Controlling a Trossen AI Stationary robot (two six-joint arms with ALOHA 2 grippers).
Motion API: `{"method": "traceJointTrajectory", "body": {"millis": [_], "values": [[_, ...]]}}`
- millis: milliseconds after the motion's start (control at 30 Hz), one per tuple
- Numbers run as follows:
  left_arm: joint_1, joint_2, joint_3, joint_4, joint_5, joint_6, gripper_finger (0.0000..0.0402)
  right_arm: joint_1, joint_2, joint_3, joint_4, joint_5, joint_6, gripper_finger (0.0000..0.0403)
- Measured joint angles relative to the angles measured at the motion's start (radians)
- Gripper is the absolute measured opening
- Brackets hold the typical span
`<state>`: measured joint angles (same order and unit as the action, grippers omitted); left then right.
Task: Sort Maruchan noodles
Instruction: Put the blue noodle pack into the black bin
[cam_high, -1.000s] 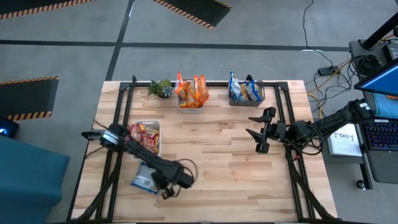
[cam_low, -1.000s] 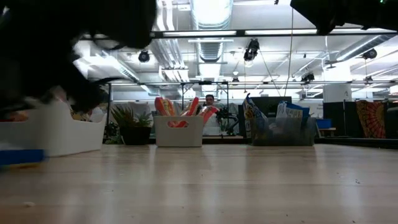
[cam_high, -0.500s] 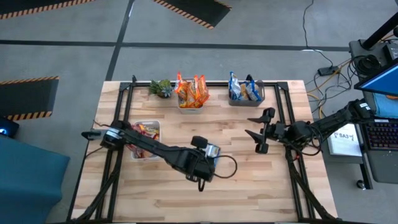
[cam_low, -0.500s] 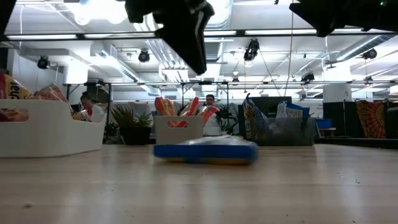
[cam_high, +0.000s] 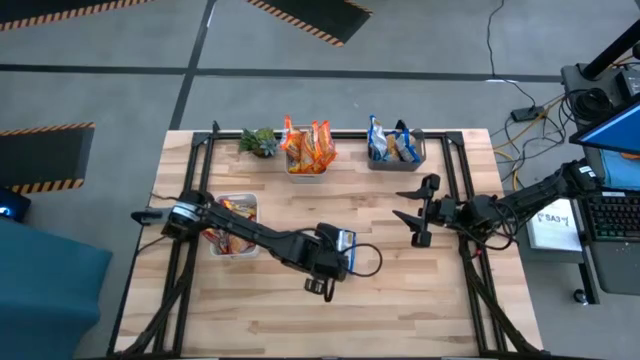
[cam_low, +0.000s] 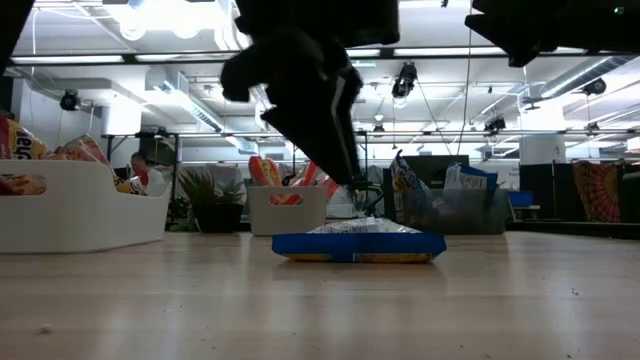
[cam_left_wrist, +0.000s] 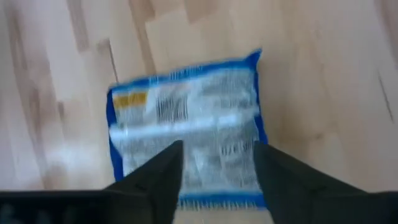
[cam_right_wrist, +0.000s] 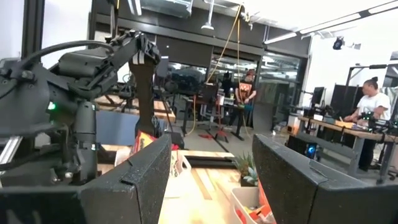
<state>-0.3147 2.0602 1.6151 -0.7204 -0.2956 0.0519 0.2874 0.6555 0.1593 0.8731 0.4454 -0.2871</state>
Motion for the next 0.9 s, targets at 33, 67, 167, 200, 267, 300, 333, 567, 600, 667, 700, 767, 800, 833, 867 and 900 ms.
{"method": "traceJointTrajectory", "body": {"millis": [33, 67, 167, 200, 267, 300, 333, 567, 600, 667, 700, 767, 800, 833, 867, 900], "values": [[0.000, -0.002, -0.015, 0.040, 0.000, 0.017, 0.0187, 0.000, -0.001, 0.000, -0.005, 0.000, 0.000, 0.0215], [0.000, -0.007, -0.031, 0.073, 0.002, 0.034, 0.0202, 0.000, 0.000, 0.000, -0.007, 0.000, 0.000, 0.0215], [0.009, -0.012, -0.070, 0.162, 0.059, 0.052, 0.0238, 0.000, 0.000, 0.000, -0.009, 0.000, 0.011, 0.0215], [0.015, -0.012, -0.087, 0.189, 0.084, 0.052, 0.0244, 0.000, 0.000, 0.000, -0.009, 0.000, 0.015, 0.0215], [0.028, -0.011, -0.126, 0.239, 0.114, 0.051, 0.0249, 0.000, 0.000, 0.000, -0.011, 0.000, 0.016, 0.0215], [0.034, -0.010, -0.145, 0.279, 0.123, 0.051, 0.0249, 0.000, 0.000, 0.000, -0.012, 0.000, 0.016, 0.0215], [0.039, -0.011, -0.164, 0.321, 0.124, 0.051, 0.0247, 0.000, 0.001, 0.000, -0.012, 0.000, 0.017, 0.0215], [0.077, -0.012, -0.262, 0.492, 0.222, 0.041, 0.0218, 0.000, 0.000, 0.000, -0.037, 0.001, 0.016, 0.0215], [0.083, -0.011, -0.273, 0.504, 0.235, 0.034, 0.0215, 0.000, 0.000, 0.000, -0.038, 0.001, 0.016, 0.0215], [0.092, -0.009, -0.296, 0.534, 0.254, 0.021, 0.0209, 0.000, 0.000, 0.000, -0.039, 0.001, 0.015, 0.0215], [0.097, -0.009, -0.309, 0.552, 0.261, 0.012, 0.0206, 0.000, 0.000, 0.000, -0.039, 0.001, 0.015, 0.0215], [0.101, -0.009, -0.328, 0.567, 0.260, 0.006, 0.0194, 0.000, 0.000, 0.000, -0.039, 0.001, 0.015, 0.0215], [0.102, -0.009, -0.331, 0.568, 0.260, 0.005, 0.0185, 0.000, 0.000, 0.000, -0.039, 0.002, 0.015, 0.0215], [0.102, -0.009, -0.333, 0.568, 0.260, 0.003, 0.0173, 0.000, 0.000, 0.000, -0.039, 0.002, 0.015, 0.0215], [0.102, -0.009, -0.334, 0.567, 0.260, 0.002, 0.0160, 0.000, 0.000, 0.000, -0.039, 0.003, 0.014, 0.0215], [0.102, -0.009, -0.334, 0.567, 0.260, -0.001, 0.0144, 0.000, 0.000, 0.000, -0.039, 0.004, 0.009, 0.0215]]}}
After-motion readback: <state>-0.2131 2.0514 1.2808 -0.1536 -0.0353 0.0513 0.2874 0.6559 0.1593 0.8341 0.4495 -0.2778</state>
